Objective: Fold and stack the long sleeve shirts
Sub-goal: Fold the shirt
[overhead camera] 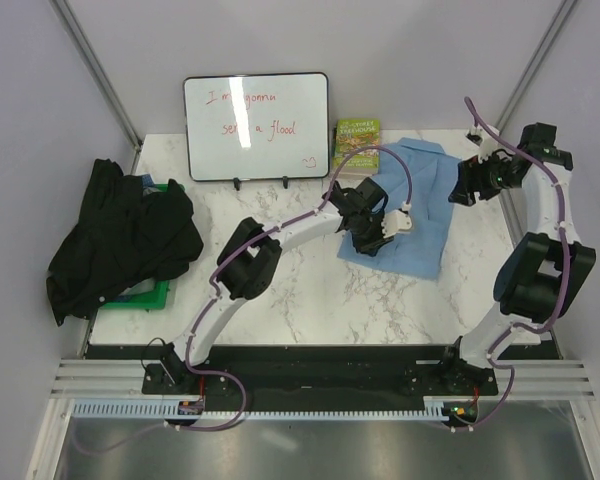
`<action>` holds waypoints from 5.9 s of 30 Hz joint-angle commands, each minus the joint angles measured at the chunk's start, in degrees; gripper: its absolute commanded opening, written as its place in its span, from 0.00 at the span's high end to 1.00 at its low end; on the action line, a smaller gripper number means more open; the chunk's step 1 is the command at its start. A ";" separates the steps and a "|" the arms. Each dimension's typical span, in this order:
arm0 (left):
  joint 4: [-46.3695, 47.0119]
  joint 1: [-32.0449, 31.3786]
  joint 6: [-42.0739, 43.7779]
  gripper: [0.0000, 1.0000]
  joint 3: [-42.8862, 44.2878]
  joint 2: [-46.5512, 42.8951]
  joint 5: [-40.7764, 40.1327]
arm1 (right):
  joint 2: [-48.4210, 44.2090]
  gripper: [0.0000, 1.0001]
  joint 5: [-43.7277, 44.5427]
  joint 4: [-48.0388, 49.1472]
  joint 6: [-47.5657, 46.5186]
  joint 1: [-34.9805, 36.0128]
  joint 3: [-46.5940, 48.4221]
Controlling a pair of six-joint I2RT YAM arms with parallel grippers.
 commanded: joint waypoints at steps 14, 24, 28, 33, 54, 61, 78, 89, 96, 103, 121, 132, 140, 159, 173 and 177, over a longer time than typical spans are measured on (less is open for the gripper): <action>-6.16 -6.10 -6.85 0.76 -36.74 -23.32 12.18 | -13.73 0.37 8.28 -0.73 -1.61 5.06 -19.77; 5.09 -2.59 -17.41 0.67 -50.37 -41.58 18.85 | -5.05 0.41 19.61 17.54 5.16 24.74 -26.65; 7.65 0.93 -19.96 0.65 -54.50 -49.95 22.89 | 3.64 0.43 24.45 21.07 3.14 28.09 -24.99; 7.66 10.94 -21.81 0.64 -58.11 -58.57 23.60 | 10.34 0.45 27.80 23.36 1.12 32.05 -21.21; 6.34 21.16 -15.66 0.63 -64.09 -65.27 10.35 | 18.45 0.45 29.30 19.59 10.61 38.30 -0.90; 8.00 17.81 -21.01 0.62 -57.34 -53.15 7.69 | 5.97 0.41 14.81 11.86 12.71 33.46 -2.46; 8.45 17.46 -22.34 0.58 -47.13 -35.38 7.96 | -6.97 0.37 7.58 12.55 17.91 29.69 -29.20; 8.71 17.55 -21.99 0.45 -49.24 -35.11 5.41 | -7.06 0.36 2.75 11.32 17.99 27.48 -32.19; 8.36 17.55 -21.90 0.44 -48.89 -34.15 6.38 | -4.86 0.38 3.01 12.37 18.69 27.39 -32.89; 8.27 17.72 -22.34 0.44 -48.53 -33.53 4.79 | -3.27 0.38 5.39 13.08 18.61 26.96 -33.33; 8.80 19.30 -23.04 0.42 -50.38 -35.82 7.34 | -5.65 0.40 4.43 9.13 17.64 24.41 -32.19; 8.71 19.04 -23.75 0.50 -48.71 -33.00 10.15 | -1.43 0.50 0.99 8.77 18.87 24.41 -30.17; 9.41 18.78 -24.18 0.73 -47.13 -33.53 11.56 | -3.62 0.99 2.57 10.09 18.52 24.41 -30.78; 10.91 18.78 -24.10 0.97 -43.97 -28.53 2.07 | -0.90 1.00 8.20 17.21 17.99 23.79 -32.71; 8.97 22.03 -23.21 0.29 -45.10 -43.79 11.36 | -16.24 0.23 -3.30 8.60 20.28 16.76 -27.88; 12.83 21.25 -29.88 0.00 -52.20 -52.68 22.07 | -22.60 0.02 -16.37 10.08 27.81 17.11 -34.18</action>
